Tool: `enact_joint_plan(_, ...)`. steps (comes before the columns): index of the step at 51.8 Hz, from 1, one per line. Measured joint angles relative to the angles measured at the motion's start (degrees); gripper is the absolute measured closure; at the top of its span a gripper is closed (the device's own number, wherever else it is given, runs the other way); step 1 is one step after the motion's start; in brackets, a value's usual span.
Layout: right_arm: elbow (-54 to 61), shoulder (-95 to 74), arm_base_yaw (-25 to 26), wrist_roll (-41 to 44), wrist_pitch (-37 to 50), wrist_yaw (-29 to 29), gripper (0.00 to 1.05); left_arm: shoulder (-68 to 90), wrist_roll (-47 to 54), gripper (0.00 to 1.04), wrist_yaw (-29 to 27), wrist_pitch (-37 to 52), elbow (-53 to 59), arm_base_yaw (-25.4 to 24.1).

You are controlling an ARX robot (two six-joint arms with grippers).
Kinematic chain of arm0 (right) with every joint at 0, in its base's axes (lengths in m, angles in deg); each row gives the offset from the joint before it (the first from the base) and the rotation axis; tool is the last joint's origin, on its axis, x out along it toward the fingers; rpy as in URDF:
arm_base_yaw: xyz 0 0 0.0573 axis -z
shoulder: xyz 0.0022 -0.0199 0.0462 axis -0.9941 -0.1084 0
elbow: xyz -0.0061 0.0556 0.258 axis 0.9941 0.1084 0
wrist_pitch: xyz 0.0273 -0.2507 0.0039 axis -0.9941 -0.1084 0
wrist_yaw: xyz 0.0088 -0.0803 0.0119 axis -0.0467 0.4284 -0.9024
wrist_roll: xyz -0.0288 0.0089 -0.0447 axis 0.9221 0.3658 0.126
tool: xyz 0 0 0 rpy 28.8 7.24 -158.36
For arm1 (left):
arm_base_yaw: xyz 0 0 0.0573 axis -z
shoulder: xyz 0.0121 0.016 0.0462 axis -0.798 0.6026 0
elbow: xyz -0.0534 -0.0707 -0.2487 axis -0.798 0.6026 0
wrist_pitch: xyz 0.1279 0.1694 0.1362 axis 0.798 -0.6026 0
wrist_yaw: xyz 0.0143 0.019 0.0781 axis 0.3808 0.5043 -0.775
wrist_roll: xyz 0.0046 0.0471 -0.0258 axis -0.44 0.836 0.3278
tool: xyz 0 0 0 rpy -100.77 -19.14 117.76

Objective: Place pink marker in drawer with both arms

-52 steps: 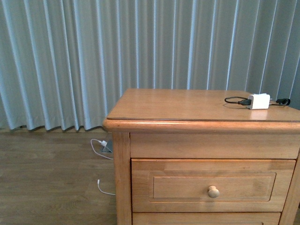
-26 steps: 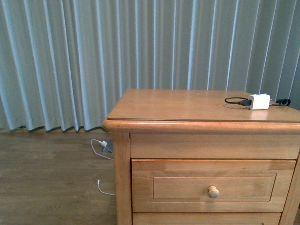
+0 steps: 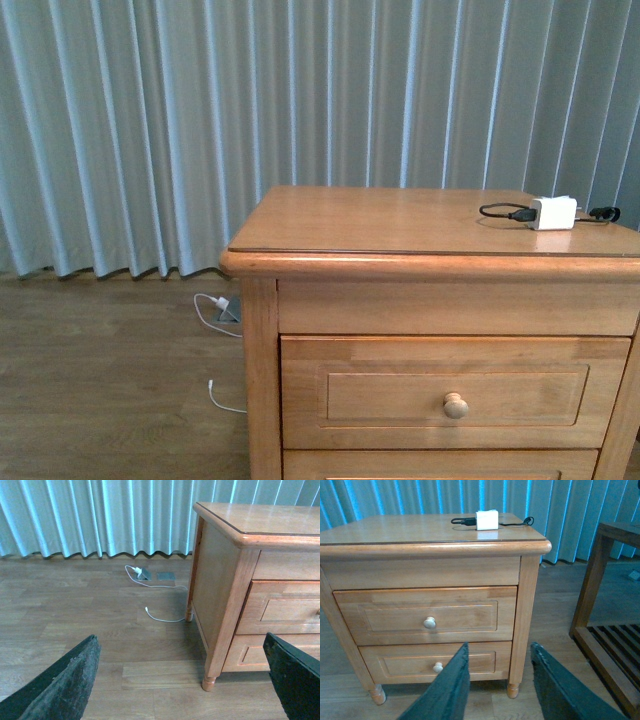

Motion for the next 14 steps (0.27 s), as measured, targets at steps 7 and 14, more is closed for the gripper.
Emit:
enact_joint_plan(7, 0.00, 0.00, 0.00, 0.02, 0.00, -0.02, 0.39, 0.00, 0.00, 0.06, -0.02, 0.00, 0.00, 0.00)
enact_joint_plan(14, 0.00, 0.00, 0.00, 0.02, 0.00, 0.00, 0.15, 0.00, 0.00, 0.06, 0.00, 0.00, 0.00, 0.00)
